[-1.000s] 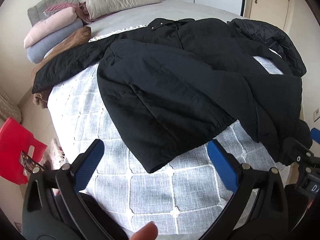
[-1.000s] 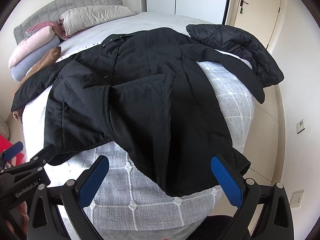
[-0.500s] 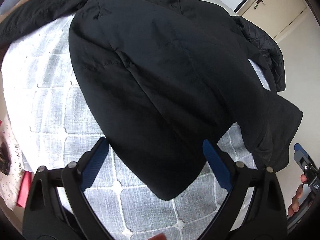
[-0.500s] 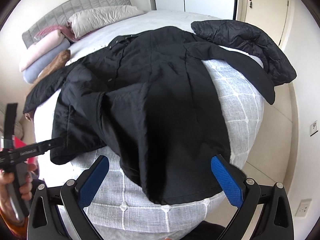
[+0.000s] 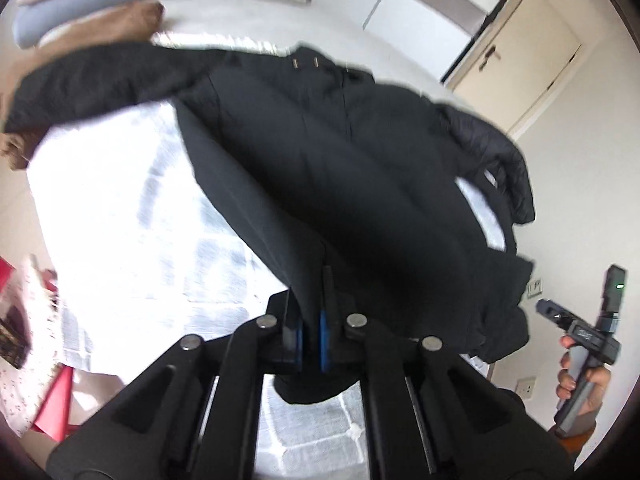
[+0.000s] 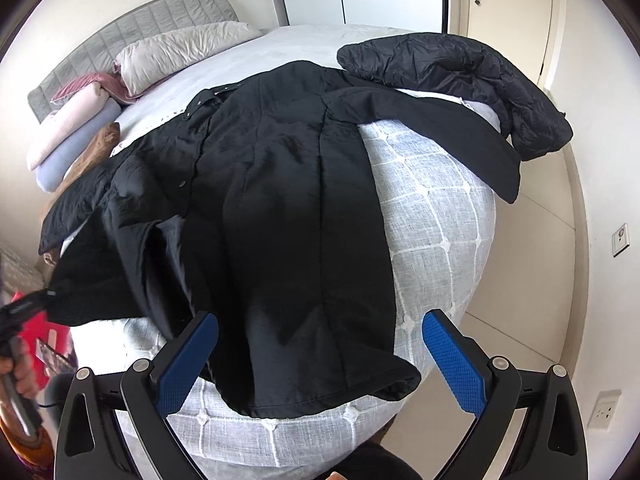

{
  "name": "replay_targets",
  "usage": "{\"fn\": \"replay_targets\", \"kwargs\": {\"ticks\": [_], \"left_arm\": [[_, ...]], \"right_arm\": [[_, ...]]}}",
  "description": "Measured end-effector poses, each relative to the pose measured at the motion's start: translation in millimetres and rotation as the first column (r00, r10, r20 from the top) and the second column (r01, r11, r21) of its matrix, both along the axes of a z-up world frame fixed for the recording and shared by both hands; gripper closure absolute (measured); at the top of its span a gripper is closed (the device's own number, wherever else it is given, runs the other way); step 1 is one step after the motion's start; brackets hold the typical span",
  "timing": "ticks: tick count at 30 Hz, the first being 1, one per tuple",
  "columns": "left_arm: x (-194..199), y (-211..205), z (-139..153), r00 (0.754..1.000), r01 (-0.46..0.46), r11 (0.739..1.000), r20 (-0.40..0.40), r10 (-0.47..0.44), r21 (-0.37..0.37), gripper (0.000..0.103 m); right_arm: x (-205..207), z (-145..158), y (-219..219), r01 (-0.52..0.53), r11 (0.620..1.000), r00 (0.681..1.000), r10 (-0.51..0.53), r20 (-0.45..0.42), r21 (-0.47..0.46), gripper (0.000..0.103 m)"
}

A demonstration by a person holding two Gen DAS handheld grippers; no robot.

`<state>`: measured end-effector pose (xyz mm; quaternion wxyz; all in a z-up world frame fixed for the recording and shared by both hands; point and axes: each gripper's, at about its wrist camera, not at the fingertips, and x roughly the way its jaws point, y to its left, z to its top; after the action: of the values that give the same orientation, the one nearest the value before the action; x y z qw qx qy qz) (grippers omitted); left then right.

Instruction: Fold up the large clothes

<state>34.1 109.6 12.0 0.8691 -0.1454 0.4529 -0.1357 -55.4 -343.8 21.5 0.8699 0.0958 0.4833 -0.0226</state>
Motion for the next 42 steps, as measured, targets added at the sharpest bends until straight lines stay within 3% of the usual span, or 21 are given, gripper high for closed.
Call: {"fn": "replay_targets", "kwargs": {"ticks": [3,5,10,12,14,16,18,20,21,22,23,24,25,26,29,31,33,36,39,41,42], "left_arm": [[-20,44,25,0.995,-0.074,0.997,0.062,0.074,-0.013,0.097],[-27,70,24,0.993,-0.109,0.994,0.051,0.109,-0.002,0.097],[-27,101,-24,0.984,-0.104,0.992,-0.136,0.113,0.073,0.090],[-29,106,-34,0.980,-0.111,0.990,-0.158,0.125,0.092,0.073],[-28,109,-40,0.979,-0.119,0.989,-0.155,0.133,0.091,0.040],[-22,110,-49,0.979,-0.118,0.987,-0.156,0.134,0.110,0.035],[-15,107,-66,0.966,-0.110,0.986,-0.219,0.136,0.129,0.035],[-7,111,-85,0.950,-0.096,0.991,-0.290,0.118,0.089,0.038],[-6,109,-92,0.940,-0.088,0.995,-0.326,0.101,0.055,0.045],[-6,107,-97,0.932,-0.077,0.997,-0.355,0.073,0.001,0.077],[-8,104,-98,0.928,-0.069,0.996,-0.369,0.045,-0.051,0.093],[-11,99,-93,0.934,-0.056,0.997,-0.355,0.033,-0.057,0.093],[-14,94,-84,0.945,-0.037,0.998,-0.326,0.022,-0.041,0.096],[-18,92,-72,0.954,-0.029,0.998,-0.299,0.011,-0.058,0.097],[-34,99,-35,0.975,-0.015,0.990,-0.221,-0.017,-0.142,0.097],[-44,101,-27,0.977,0.002,0.999,-0.215,-0.011,-0.040,0.097],[-50,93,-42,0.965,0.055,0.992,-0.261,-0.023,0.116,0.092],[-63,78,-54,0.969,0.095,0.938,-0.249,-0.009,0.334,0.080],[-80,64,-30,0.990,0.100,0.922,-0.131,-0.054,0.374,0.067],[-86,52,-9,0.993,0.115,0.926,-0.039,-0.109,0.359,0.038],[-92,41,0,0.987,0.143,0.925,0.014,-0.158,0.352,0.034]], "right_arm": [[4,-3,-9,-0.016,0.999,1.000,0.016,-0.017,0.041,0.000],[9,-10,-18,-0.012,0.998,0.999,0.014,-0.040,0.054,0.000],[23,-50,-63,0.073,0.981,0.987,-0.044,-0.157,0.182,0.001],[22,-64,-77,0.103,0.958,0.982,-0.055,-0.180,0.269,0.003],[19,-74,-85,0.123,0.925,0.981,-0.057,-0.187,0.360,0.005],[17,-82,-90,0.133,0.894,0.980,-0.054,-0.190,0.428,0.007],[15,-93,-92,0.153,0.865,0.976,-0.057,-0.209,0.477,0.008],[14,-101,-93,0.170,0.841,0.971,-0.055,-0.232,0.513,0.013],[12,-105,-91,0.171,0.826,0.970,-0.046,-0.238,0.537,0.023],[10,-106,-88,0.166,0.809,0.970,-0.032,-0.240,0.564,0.041],[8,-104,-85,0.158,0.797,0.973,-0.023,-0.231,0.583,0.054],[6,-99,-81,0.134,0.783,0.978,-0.008,-0.206,0.607,0.076],[4,-93,-77,0.110,0.778,0.983,0.008,-0.185,0.618,0.087],[1,-80,-72,0.075,0.784,0.988,0.025,-0.153,0.616,0.091],[-9,-35,-68,0.023,0.867,0.998,0.012,-0.067,0.498,0.095],[-16,-16,-74,0.033,0.925,0.999,-0.015,-0.051,0.378,0.097],[-19,-21,-78,0.071,0.983,0.990,-0.050,-0.129,0.167,0.097],[-24,-48,-78,0.105,0.983,0.958,-0.140,-0.251,-0.148,0.093],[-42,-34,-85,0.145,0.987,0.973,-0.154,-0.170,-0.063,0.091],[-50,-13,-73,0.117,0.992,0.990,-0.120,-0.076,-0.039,0.076],[-53,0,-61,0.082,0.995,0.996,-0.083,-0.024,-0.051,0.056]]}}
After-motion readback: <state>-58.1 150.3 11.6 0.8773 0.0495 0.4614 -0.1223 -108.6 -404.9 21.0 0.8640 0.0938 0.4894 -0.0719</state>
